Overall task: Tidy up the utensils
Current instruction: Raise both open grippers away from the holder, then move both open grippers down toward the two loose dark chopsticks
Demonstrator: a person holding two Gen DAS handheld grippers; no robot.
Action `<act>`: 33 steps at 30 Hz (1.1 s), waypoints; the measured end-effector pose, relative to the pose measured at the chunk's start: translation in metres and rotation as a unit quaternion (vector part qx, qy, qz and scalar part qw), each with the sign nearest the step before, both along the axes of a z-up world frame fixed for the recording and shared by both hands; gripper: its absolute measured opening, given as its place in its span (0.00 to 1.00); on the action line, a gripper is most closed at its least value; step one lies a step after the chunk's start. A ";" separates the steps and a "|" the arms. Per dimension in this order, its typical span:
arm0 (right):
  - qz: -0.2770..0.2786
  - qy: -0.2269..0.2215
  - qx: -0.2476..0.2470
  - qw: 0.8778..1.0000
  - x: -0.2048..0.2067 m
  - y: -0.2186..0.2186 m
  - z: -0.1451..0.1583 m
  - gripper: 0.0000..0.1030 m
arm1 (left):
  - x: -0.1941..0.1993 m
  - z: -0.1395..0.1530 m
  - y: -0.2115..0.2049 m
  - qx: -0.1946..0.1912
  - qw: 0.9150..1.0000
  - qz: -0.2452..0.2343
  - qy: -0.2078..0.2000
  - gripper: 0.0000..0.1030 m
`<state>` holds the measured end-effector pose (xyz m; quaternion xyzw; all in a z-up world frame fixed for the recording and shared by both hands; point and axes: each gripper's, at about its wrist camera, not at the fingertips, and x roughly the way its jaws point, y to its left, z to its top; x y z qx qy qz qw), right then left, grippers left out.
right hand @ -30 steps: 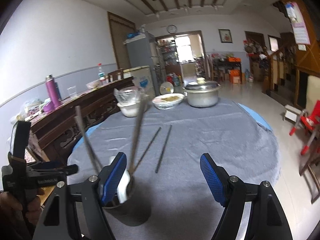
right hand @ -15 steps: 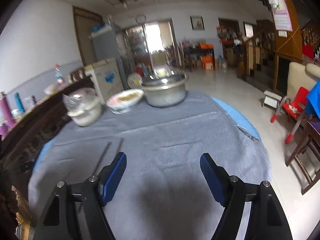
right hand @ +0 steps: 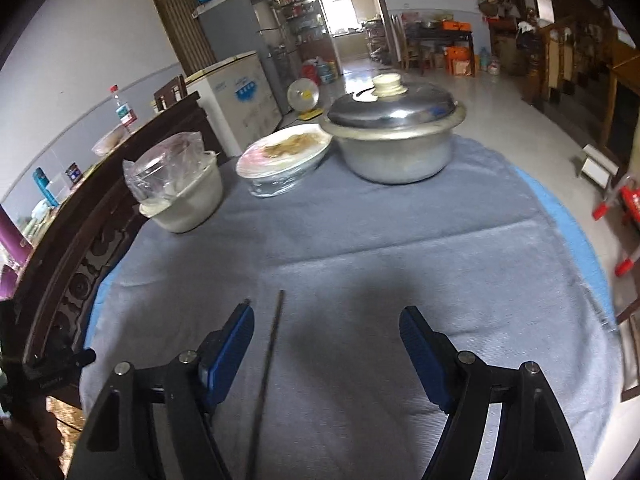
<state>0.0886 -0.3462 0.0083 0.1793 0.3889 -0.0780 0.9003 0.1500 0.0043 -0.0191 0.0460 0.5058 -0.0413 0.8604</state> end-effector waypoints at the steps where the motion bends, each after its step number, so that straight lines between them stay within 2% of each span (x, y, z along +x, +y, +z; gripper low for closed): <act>1: -0.003 -0.005 0.008 1.000 -0.005 0.000 -0.002 0.75 | -0.006 -0.002 0.002 0.000 1.000 0.001 -0.005 0.80; 4: -0.021 -0.022 0.014 0.999 -0.025 -0.006 -0.004 0.75 | -0.021 -0.005 0.011 -0.003 0.999 0.004 -0.032 0.80; 8: -0.086 -0.031 0.024 0.996 -0.096 -0.025 -0.003 0.75 | -0.063 0.004 0.029 -0.013 0.997 0.008 -0.077 0.80; 10: -0.120 -0.019 0.034 0.992 -0.144 -0.031 -0.001 0.75 | -0.089 0.012 0.042 -0.020 0.997 0.015 -0.080 0.80; 12: -0.148 -0.008 0.054 0.988 -0.185 -0.034 0.000 0.75 | -0.116 0.020 0.057 -0.021 0.997 0.017 -0.066 0.80; 14: -0.157 -0.018 0.069 0.985 -0.234 -0.029 0.004 0.75 | -0.144 0.031 0.071 -0.023 0.997 0.012 -0.066 0.80; 16: -0.164 -0.027 0.059 0.984 -0.265 -0.020 0.009 0.75 | -0.171 0.042 0.083 -0.009 0.996 0.021 -0.083 0.80; 19: -0.166 -0.053 0.087 0.981 -0.304 -0.003 0.017 0.75 | -0.200 0.055 0.098 -0.038 0.996 0.028 -0.077 0.80; 21: -0.153 -0.060 0.082 0.983 -0.314 0.008 0.025 0.75 | -0.215 0.060 0.101 -0.051 0.995 0.025 -0.082 0.80; 24: -0.137 -0.065 0.040 0.988 -0.323 0.029 0.040 0.75 | -0.228 0.062 0.097 -0.055 0.995 0.015 -0.084 0.80; 26: -0.131 -0.074 0.037 0.988 -0.326 0.034 0.046 0.75 | -0.232 0.059 0.096 -0.064 0.995 0.010 -0.077 0.80; 30: -0.123 -0.066 0.048 0.989 -0.315 0.034 0.043 0.73 | -0.222 0.052 0.086 -0.061 0.996 -0.002 -0.069 0.80; 33: -0.107 -0.043 0.045 0.992 -0.287 0.030 0.033 0.68 | -0.196 0.044 0.078 -0.047 0.996 -0.011 -0.070 0.80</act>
